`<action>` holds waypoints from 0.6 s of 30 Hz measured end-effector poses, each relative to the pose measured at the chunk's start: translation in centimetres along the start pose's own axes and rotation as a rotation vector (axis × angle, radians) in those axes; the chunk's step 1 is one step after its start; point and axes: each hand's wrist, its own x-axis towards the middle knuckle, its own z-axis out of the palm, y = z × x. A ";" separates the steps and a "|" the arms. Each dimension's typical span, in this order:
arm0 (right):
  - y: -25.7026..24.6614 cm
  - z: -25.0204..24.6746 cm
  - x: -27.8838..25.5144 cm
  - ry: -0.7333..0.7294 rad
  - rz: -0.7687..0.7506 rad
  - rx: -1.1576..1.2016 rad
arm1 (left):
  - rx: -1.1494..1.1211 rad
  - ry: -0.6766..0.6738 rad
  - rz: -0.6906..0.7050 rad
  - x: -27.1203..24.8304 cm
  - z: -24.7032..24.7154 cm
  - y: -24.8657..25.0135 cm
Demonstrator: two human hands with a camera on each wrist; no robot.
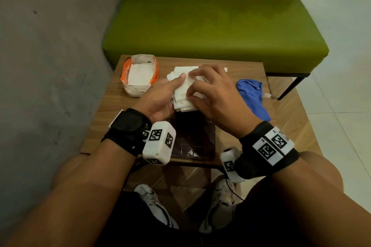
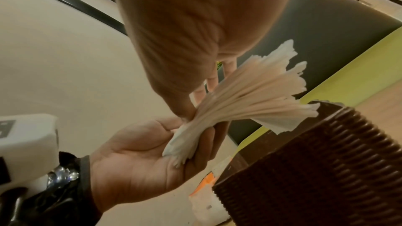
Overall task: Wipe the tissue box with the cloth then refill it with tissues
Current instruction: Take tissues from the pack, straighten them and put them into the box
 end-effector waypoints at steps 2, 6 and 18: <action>0.0 0.0 0.1 0.011 -0.021 0.000 | -0.010 -0.005 0.000 0.0 0.1 0.1; -0.1 0.1 -0.1 0.000 -0.042 -0.002 | -0.004 0.002 0.012 0.1 -0.1 0.1; 0.9 -1.5 1.5 -0.065 1.038 1.216 | 0.063 -0.073 0.063 0.9 -1.9 0.0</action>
